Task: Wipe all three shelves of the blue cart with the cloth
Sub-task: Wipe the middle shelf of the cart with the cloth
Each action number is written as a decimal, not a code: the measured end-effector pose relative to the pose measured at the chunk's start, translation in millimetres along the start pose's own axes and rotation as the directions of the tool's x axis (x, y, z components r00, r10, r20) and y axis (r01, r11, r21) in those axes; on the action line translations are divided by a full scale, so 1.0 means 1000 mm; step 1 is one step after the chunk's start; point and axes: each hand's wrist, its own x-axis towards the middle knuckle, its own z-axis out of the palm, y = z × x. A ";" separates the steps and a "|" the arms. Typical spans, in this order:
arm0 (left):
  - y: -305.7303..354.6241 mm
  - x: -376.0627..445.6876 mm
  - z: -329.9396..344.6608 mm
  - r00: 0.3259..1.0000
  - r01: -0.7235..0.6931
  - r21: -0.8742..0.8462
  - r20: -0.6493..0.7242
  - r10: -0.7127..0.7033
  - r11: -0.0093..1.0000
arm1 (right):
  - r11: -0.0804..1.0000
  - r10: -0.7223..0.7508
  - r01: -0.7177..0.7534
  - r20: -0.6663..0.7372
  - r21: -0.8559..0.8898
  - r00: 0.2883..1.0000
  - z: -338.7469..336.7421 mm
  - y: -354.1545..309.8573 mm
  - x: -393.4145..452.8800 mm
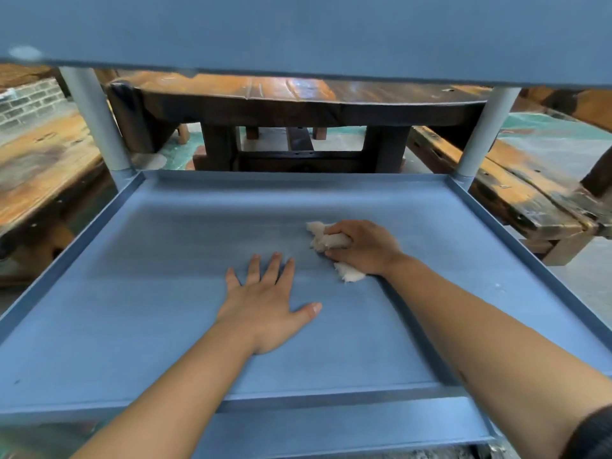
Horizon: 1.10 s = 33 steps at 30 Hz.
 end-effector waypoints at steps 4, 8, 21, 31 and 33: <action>-0.001 -0.001 -0.002 1.000 -0.016 -0.018 0.020 0.017 1.000 | 0.995 -0.100 0.100 0.015 0.003 0.995 0.013 -0.028 -0.041; 0.000 -0.001 -0.004 1.000 -0.019 -0.033 0.016 0.020 0.999 | 0.994 -0.105 0.101 -0.108 -0.040 0.989 0.006 -0.035 -0.086; -0.004 0.003 0.000 1.000 -0.018 -0.001 0.011 0.018 1.000 | 0.706 0.659 -0.700 -0.261 -0.110 0.706 -0.038 0.084 -0.157; -0.009 0.006 0.007 0.999 -0.025 0.017 -0.027 0.026 1.000 | 0.832 0.521 -0.550 -0.246 -0.064 0.817 -0.028 0.079 -0.015; -0.008 0.006 0.007 0.999 -0.027 0.020 -0.035 0.027 0.999 | 0.879 0.449 -0.474 -0.241 -0.055 0.860 -0.024 0.077 0.006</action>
